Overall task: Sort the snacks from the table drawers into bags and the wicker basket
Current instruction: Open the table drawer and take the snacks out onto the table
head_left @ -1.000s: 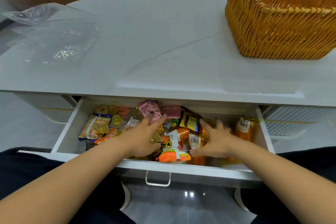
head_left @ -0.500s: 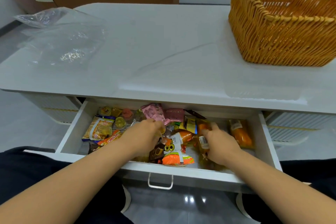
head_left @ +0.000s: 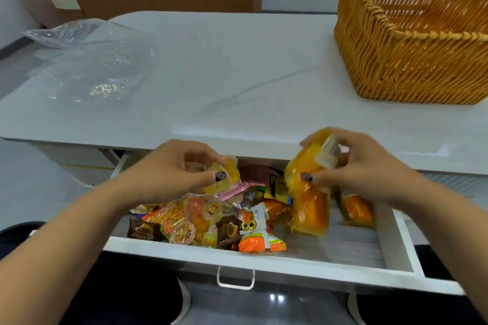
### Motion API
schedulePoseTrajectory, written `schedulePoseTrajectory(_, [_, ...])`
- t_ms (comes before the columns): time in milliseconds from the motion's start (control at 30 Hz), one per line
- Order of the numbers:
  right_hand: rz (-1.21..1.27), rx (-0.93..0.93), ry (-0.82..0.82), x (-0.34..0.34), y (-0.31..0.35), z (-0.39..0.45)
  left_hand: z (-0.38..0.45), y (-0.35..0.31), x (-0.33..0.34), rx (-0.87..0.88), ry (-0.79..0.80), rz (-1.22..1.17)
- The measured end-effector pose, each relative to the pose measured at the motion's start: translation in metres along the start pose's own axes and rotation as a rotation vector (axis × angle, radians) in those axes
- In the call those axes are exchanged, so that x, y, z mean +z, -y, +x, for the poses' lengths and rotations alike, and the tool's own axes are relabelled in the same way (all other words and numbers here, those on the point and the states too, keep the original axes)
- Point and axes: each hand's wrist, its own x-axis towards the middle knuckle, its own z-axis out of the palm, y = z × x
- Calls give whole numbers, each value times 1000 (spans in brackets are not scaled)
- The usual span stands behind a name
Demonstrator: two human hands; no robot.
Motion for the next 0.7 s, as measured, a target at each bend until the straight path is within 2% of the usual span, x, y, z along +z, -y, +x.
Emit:
schedulePoseTrajectory(67, [314, -39, -124, -17, 0, 13, 5, -3, -6, -15, -70, -198])
schedulePoseTrajectory(133, [618, -52, -242, -29, -11, 35, 24, -4, -2, 9, -219, -270])
schedulePoseTrajectory(200, [832, -57, -342, -32, -28, 61, 52, -7, 12, 85, -412, -261])
schedulePoseTrajectory(267, [936, -44, -471, -27, -45, 87, 83, -10, 32, 189, -543, -169])
schedulePoseTrajectory(367, [967, -31, -661, -24, -60, 122, 135, -12, 55, 327, -606, -43])
schedulePoseTrajectory(500, [937, -26, -702, -34, -63, 154, 202, -26, 67, 334, -696, -19])
schedulePoseTrajectory(700, [681, 39, -830, -41, -73, 195, 260, -35, 73, 365, -641, 52])
